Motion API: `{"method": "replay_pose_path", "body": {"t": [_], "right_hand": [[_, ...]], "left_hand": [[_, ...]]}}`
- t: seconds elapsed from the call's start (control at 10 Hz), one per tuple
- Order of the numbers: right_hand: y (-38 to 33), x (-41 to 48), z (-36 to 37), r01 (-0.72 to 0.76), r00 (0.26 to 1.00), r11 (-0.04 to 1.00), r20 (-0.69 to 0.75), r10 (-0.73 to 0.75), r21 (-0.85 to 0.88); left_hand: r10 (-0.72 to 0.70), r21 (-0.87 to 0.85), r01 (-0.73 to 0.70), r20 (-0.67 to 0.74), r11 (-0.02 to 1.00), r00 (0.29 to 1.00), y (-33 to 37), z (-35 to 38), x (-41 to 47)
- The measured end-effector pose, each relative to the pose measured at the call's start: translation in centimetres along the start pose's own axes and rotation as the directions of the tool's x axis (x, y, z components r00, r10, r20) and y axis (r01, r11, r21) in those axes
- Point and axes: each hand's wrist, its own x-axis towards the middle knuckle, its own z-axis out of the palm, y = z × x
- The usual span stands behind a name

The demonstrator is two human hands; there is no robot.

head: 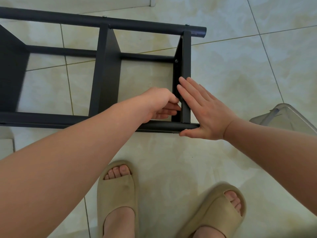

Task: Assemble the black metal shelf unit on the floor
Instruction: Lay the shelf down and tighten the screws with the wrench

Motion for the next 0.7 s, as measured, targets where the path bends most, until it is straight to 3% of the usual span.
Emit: {"method": "replay_pose_path", "body": {"t": [0.7], "right_hand": [[-0.06, -0.02, -0.09, 0.001, 1.0, 1.0, -0.003, -0.001, -0.006]], "left_hand": [[0.051, 0.155, -0.06, 0.062, 0.986, 0.997, 0.14, -0.4, -0.62]]}}
